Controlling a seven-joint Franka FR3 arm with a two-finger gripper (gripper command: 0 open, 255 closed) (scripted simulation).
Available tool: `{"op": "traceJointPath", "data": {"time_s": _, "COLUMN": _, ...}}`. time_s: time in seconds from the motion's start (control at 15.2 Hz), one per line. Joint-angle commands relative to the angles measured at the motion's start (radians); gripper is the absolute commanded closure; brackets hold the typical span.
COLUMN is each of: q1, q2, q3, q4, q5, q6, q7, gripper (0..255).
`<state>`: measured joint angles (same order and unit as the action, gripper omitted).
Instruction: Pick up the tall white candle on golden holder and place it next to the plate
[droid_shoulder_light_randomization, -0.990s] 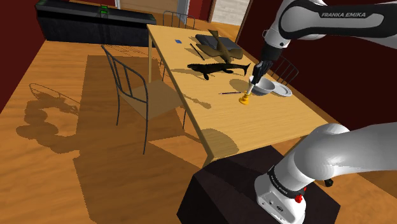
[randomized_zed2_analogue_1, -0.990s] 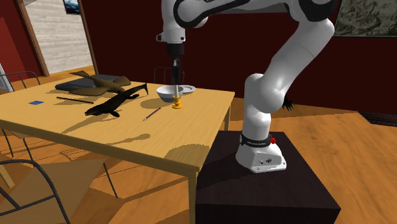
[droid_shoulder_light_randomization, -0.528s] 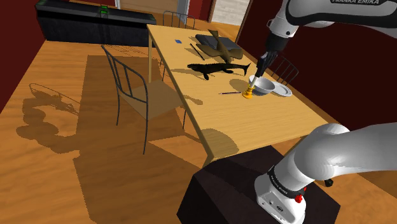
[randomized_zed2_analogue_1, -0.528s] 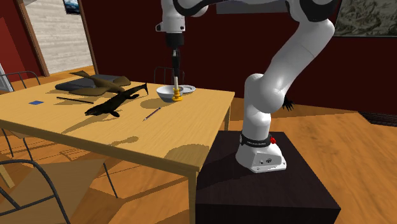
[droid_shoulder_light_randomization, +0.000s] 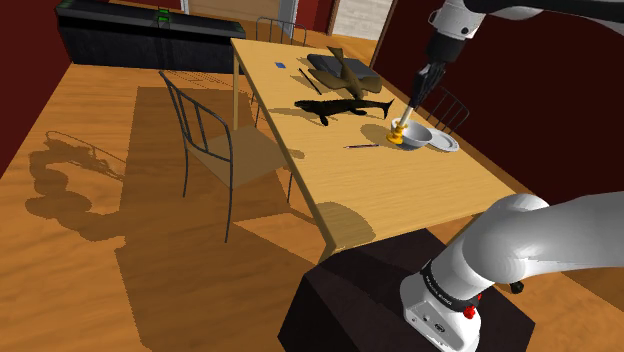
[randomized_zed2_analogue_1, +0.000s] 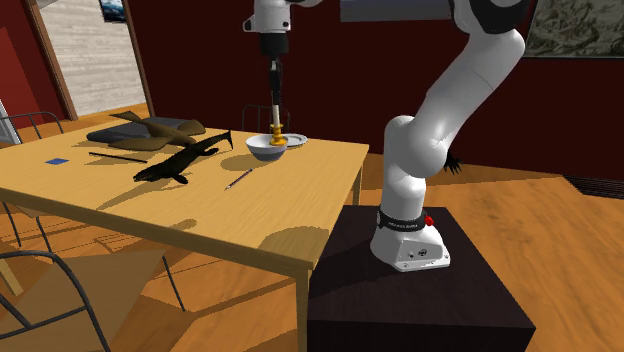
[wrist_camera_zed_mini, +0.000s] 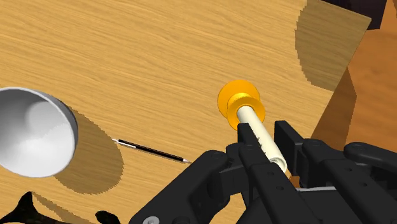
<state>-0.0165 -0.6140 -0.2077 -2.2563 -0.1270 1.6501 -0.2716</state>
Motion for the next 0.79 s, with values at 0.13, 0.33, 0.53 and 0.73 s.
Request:
{"op": "traceJointPath", "data": {"time_s": 0.13, "q1": 0.002, "q2": 0.010, "q3": 0.004, "q4": 0.060, "q5": 0.004, "q6": -0.050, "q7": -0.002, "gripper": 255}}
{"op": "traceJointPath", "data": {"time_s": 0.33, "q1": -0.012, "q2": 0.017, "q3": -0.035, "q4": 0.081, "q5": -0.016, "q6": -0.060, "q7": -0.051, "gripper": 255}}
{"op": "traceJointPath", "data": {"time_s": 0.53, "q1": -0.033, "q2": 0.034, "q3": -0.097, "q4": 0.104, "q5": -0.046, "q6": -0.058, "q7": -0.126, "gripper": 255}}
{"op": "traceJointPath", "data": {"time_s": 0.73, "q1": -0.050, "q2": 0.060, "q3": -0.160, "q4": 0.136, "q5": -0.071, "q6": -0.054, "q7": -0.202, "gripper": 255}}
